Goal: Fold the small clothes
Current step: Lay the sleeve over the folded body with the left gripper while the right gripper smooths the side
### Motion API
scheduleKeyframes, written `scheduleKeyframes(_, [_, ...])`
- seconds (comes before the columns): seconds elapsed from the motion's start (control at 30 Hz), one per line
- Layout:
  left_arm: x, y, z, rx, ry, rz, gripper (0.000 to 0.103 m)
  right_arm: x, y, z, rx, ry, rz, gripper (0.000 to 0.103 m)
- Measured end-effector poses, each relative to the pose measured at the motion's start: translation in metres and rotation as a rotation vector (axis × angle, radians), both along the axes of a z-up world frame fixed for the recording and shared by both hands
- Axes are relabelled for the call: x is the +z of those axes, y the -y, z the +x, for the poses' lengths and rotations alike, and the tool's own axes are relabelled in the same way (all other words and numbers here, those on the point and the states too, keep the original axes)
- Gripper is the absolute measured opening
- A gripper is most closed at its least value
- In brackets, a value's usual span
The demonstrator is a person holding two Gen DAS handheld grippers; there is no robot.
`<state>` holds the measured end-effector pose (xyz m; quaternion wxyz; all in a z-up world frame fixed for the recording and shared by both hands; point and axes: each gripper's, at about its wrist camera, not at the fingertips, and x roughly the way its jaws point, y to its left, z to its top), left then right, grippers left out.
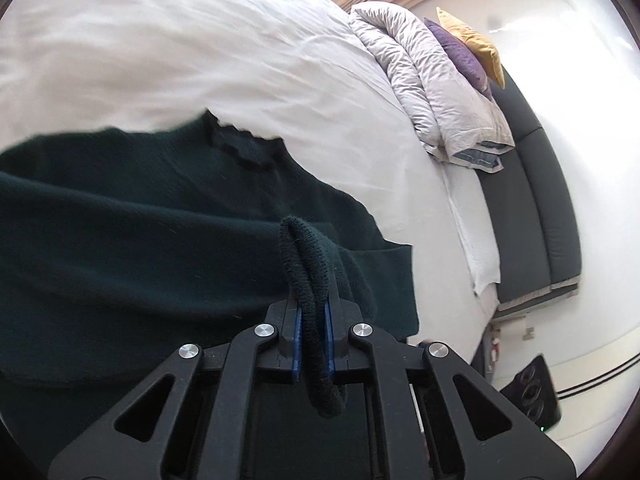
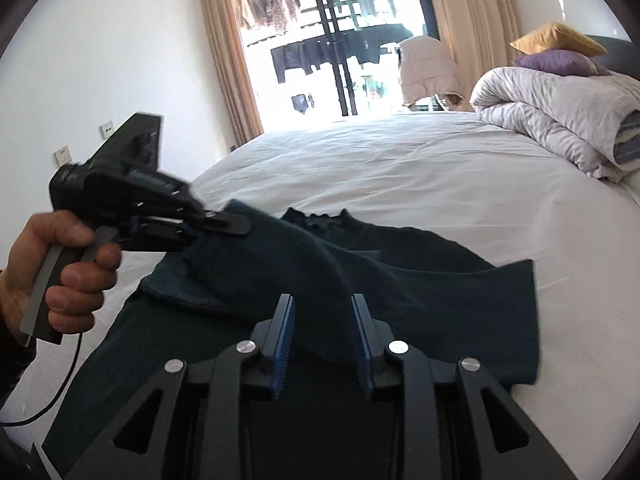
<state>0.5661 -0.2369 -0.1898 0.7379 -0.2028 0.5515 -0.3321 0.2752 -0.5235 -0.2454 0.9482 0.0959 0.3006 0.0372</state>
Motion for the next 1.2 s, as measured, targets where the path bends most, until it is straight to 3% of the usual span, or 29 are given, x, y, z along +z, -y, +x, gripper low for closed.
scheduleKeyframes(0.17, [0.009, -0.021, 0.01, 0.024, 0.033, 0.066, 0.007, -0.014, 0.087, 0.003, -0.188, -0.059, 0.236, 0.032])
scheduleKeyframes(0.3, [-0.001, -0.029, 0.019, 0.034, 0.021, 0.103, 0.007, -0.03, 0.12, 0.009, -0.277, -0.117, 0.364, 0.034])
scheduleKeyframes(0.7, [-0.032, -0.044, 0.017, 0.086, 0.012, 0.115, 0.007, -0.053, 0.14, 0.033, -0.217, -0.201, 0.422, 0.034])
scheduleKeyframes(0.9, [-0.048, -0.038, 0.008, 0.083, -0.004, 0.138, 0.007, -0.067, 0.145, 0.05, -0.255, -0.287, 0.291, 0.034])
scheduleKeyframes(0.97, [-0.051, -0.041, 0.01, 0.1, -0.005, 0.129, 0.007, -0.075, 0.157, 0.052, -0.296, -0.305, 0.294, 0.034])
scheduleKeyframes(1.07, [-0.05, -0.048, 0.015, 0.118, 0.007, 0.126, 0.007, -0.07, 0.172, 0.042, -0.303, -0.263, 0.416, 0.034])
scheduleKeyframes(1.2, [-0.049, -0.059, 0.021, 0.164, 0.005, 0.096, 0.007, -0.047, 0.157, 0.022, -0.222, -0.203, 0.419, 0.034])
